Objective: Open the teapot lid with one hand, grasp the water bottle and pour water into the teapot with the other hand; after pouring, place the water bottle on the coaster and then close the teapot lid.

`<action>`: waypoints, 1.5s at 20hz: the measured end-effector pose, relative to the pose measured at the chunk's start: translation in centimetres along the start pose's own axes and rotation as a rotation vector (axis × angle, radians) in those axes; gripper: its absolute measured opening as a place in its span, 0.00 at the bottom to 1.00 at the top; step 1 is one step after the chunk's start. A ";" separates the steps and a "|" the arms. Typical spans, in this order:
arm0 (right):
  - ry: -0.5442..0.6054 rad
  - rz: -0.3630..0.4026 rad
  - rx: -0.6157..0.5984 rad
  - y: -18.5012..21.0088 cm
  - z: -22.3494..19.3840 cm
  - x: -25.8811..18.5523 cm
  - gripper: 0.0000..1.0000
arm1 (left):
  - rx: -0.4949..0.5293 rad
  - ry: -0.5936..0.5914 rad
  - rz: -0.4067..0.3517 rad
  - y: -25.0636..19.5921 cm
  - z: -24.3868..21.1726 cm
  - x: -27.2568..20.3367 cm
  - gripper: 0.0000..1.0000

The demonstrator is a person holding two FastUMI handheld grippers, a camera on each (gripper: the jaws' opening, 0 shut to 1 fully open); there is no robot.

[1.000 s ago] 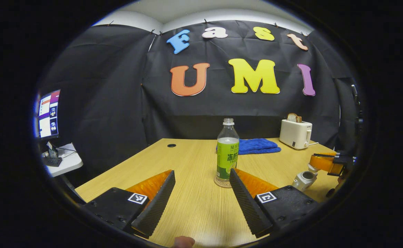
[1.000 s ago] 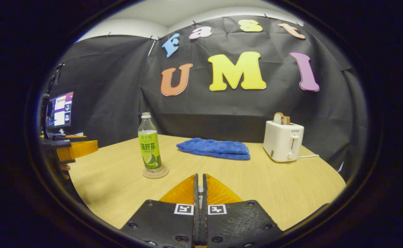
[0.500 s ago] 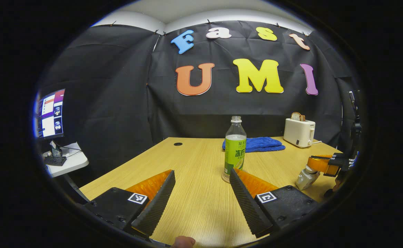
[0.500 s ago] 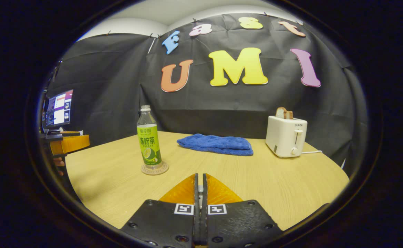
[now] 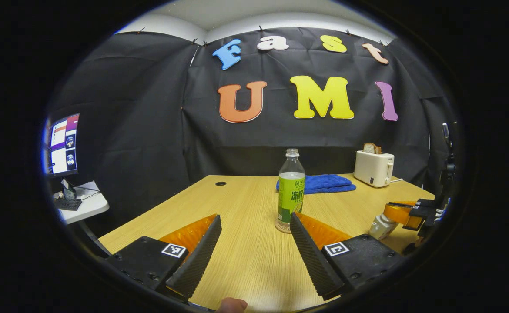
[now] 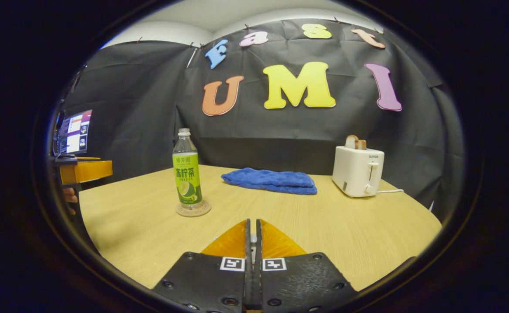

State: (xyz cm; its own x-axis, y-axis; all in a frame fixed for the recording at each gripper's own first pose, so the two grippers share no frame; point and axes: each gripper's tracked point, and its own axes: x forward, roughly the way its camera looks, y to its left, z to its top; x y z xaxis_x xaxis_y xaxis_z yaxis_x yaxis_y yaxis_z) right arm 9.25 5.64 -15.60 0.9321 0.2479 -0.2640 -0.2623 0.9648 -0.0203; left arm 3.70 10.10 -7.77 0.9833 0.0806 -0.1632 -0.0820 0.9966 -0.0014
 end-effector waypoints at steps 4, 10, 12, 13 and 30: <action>-0.001 -0.005 -0.012 0.1 0.2 0.0 0.14 | -0.010 -0.010 -0.003 -0.4 0.5 -0.5 0.99; -0.125 -0.032 0.013 0.0 5.7 -3.3 0.69 | -0.019 -0.069 -0.011 -2.6 3.3 -2.1 0.99; -0.181 -0.059 0.010 -0.7 7.6 -5.7 0.98 | -0.032 -0.094 -0.036 -4.3 4.3 -3.2 0.99; -0.200 -0.076 0.000 -1.1 8.3 -7.1 0.97 | -0.031 -0.110 -0.049 -5.3 4.7 -3.9 0.99; -0.314 -0.244 0.045 -4.6 8.0 -18.2 0.97 | 0.033 -0.185 -0.106 -10.8 5.2 -9.6 0.98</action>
State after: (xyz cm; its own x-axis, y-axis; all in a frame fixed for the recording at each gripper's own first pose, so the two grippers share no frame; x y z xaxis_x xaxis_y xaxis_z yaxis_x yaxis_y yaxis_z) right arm -4.55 -2.59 -2.99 0.9985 0.0192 0.0510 -0.0192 0.9998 -0.0015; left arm -3.98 -1.34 -1.03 0.9995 -0.0261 0.0201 0.0256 0.9994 0.0242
